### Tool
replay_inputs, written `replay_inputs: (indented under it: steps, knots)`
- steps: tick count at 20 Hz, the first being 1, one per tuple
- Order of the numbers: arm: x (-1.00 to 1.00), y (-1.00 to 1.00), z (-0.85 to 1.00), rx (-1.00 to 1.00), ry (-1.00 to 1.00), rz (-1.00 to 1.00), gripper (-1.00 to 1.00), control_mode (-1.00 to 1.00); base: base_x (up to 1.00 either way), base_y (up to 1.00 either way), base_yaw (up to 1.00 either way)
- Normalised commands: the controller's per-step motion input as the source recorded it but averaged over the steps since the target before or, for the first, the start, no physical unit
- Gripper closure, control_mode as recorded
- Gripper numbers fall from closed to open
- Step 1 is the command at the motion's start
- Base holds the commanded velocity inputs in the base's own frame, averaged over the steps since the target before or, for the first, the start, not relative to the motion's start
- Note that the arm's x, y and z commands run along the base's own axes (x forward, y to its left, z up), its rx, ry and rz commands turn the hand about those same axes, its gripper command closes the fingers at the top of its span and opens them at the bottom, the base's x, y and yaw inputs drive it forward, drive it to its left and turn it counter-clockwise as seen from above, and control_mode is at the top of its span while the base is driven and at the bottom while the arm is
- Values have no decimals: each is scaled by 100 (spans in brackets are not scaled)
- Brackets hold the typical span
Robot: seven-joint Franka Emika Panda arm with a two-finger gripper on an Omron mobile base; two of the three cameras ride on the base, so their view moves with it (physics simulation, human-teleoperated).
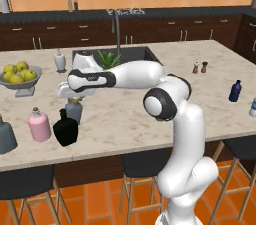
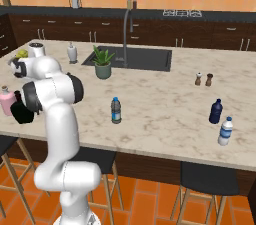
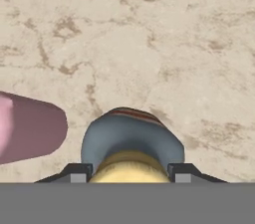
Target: Move the plastic bottles in the middle to the plastics group, and the glass bottles in the middle to the glass group.
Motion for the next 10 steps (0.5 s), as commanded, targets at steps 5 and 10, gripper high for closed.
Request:
replay_inputs:
  steps: [5, 10]
  knots:
    - [4, 2, -35, -2, 4, 0, -100, -100, 0, 0, 0]
    - [-16, -12, -5, -2, 3, 0, -100, -100, 0, 0, 0]
